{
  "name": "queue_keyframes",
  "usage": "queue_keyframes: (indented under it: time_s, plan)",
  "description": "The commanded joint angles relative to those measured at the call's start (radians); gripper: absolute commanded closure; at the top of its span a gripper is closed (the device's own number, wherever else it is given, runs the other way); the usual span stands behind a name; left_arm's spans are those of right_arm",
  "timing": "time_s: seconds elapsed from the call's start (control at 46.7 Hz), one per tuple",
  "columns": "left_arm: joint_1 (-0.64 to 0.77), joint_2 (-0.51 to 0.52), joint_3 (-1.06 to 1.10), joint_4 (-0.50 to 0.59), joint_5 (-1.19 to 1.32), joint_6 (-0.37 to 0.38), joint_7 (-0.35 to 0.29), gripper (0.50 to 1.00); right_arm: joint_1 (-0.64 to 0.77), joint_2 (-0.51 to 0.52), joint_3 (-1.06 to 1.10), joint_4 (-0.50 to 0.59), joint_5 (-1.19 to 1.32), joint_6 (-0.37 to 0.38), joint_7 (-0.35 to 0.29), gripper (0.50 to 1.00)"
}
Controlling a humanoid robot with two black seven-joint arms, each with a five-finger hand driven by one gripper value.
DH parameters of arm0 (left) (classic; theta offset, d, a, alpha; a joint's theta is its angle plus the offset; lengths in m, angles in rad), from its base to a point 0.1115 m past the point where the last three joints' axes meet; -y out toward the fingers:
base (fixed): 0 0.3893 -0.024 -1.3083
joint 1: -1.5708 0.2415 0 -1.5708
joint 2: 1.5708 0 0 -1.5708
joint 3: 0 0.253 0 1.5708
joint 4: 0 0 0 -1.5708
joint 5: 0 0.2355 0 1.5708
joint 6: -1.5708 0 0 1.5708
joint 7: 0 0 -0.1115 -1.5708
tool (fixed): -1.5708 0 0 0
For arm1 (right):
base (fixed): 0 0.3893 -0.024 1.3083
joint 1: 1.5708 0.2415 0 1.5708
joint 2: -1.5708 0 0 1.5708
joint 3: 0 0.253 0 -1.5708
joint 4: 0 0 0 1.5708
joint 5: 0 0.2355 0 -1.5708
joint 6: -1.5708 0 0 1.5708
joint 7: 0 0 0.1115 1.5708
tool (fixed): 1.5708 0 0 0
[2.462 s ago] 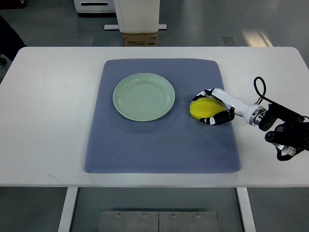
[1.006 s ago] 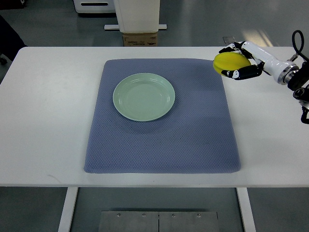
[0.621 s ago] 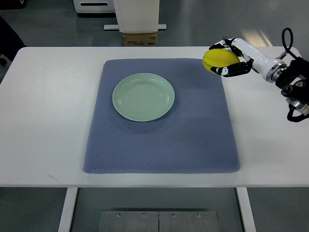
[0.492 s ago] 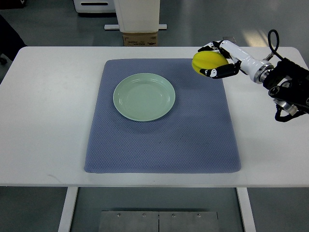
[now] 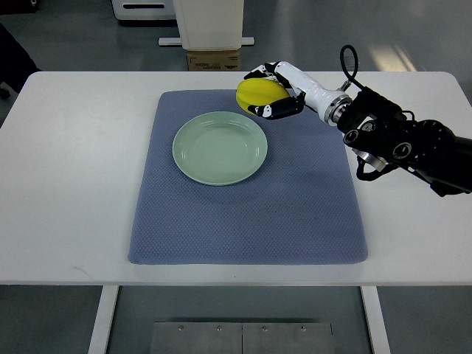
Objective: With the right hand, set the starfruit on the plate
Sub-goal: 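Carry the starfruit over the green plate and lower it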
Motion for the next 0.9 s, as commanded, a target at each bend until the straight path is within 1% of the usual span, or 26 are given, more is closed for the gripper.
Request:
queue_keyframes:
  time_s: [0.0,0.086,0.257,0.407,0.664,0.878]
  plan:
    - [0.0,0.0,0.0,0.001,0.001,0.0,0.0,0.5,-0.002,0.034,-0.001,-0.022,0.0,0.0,-0.004,1.0]
    - [0.0,0.0,0.0,-0.001,-0.001,0.0,0.0,0.5,-0.006,0.056,-0.001,-0.039,0.0,0.0,-0.007,1.0]
    - [0.0,0.0,0.0,0.001,0.001,0.0,0.0,0.5,-0.015,0.086,-0.001,-0.04,0.0,0.0,-0.008,1.0]
    - [0.0,0.0,0.0,0.001,-0.001,0.0,0.0,0.5,-0.041,0.108,-0.001,-0.04,0.0,-0.002,-0.022,1.0]
    - [0.0,0.0,0.0,0.001,-0.001,0.0,0.0,0.5,-0.097,0.111,-0.001,-0.043,0.0,-0.002,-0.022,1.0]
    - [0.0,0.0,0.0,0.001,-0.001,0.0,0.0,0.5,-0.129,0.111,-0.001,-0.088,0.0,-0.002,-0.023,1.0]
